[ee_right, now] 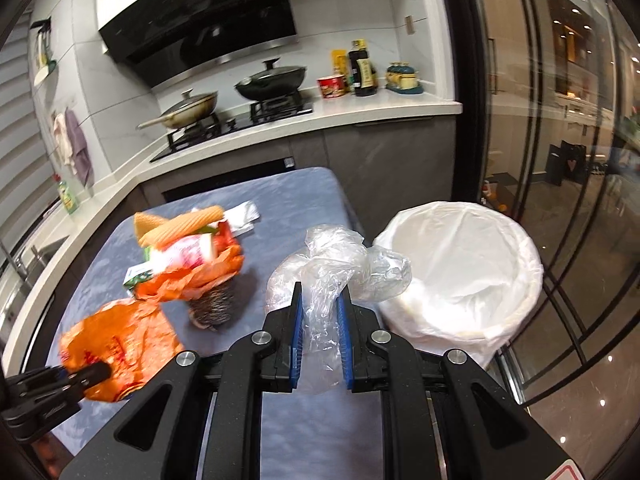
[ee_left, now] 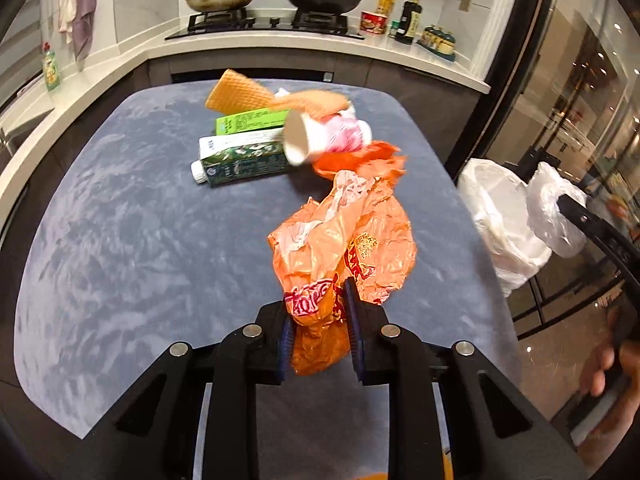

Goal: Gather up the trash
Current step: 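Grasp the orange plastic bag with the left gripper while the right gripper carries the clear bag to the bin, then release the clear bag into the bin with the right gripper while the left gripper drops the orange bag in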

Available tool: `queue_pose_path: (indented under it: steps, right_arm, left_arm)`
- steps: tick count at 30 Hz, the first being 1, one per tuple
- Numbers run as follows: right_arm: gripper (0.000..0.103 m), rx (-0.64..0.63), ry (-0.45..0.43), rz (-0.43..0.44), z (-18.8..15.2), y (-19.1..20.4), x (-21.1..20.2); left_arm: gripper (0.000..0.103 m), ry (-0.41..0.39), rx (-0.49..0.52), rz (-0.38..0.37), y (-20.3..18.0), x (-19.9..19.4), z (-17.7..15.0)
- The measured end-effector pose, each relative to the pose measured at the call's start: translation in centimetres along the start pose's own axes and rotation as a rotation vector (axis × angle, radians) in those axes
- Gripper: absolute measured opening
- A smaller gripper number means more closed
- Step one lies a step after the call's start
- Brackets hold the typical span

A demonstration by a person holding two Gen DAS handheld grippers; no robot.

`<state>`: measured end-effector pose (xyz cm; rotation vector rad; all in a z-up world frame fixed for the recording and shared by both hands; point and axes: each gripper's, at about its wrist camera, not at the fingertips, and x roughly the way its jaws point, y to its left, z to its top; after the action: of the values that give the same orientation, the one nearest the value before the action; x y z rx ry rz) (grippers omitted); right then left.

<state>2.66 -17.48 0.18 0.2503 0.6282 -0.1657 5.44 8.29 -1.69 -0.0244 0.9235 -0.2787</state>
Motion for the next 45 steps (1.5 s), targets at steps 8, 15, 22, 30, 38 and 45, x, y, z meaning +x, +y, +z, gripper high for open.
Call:
queue_pose_path:
  steps: [8,15,22,30,38,45]
  right_arm:
    - [0.014,0.053,-0.057,-0.102,1.4,-5.1,-0.7]
    - [0.015,0.106,-0.084,-0.172,2.4,-9.1,0.1]
    - [0.015,0.159,-0.073,-0.182,3.6,-12.0,3.0]
    - [0.02,0.218,-0.028,-0.183,4.3,-14.8,6.4]
    - [0.04,0.262,-0.017,-0.178,4.2,-16.2,8.0]
    - [0.052,0.256,-0.046,-0.191,4.5,-16.3,7.7]
  left_arm:
    - [0.022,-0.028,0.07,-0.062,-4.0,-1.3,0.6]
    - [0.022,-0.054,0.156,-0.158,-9.6,-0.2,2.8]
    - [0.022,-0.082,0.227,-0.234,-15.6,2.5,6.6]
    - [0.022,-0.079,0.288,-0.262,-22.2,7.4,10.0]
    - [0.029,-0.051,0.339,-0.263,-26.1,10.3,10.7]
    - [0.036,-0.056,0.337,-0.239,-27.4,11.0,11.1]
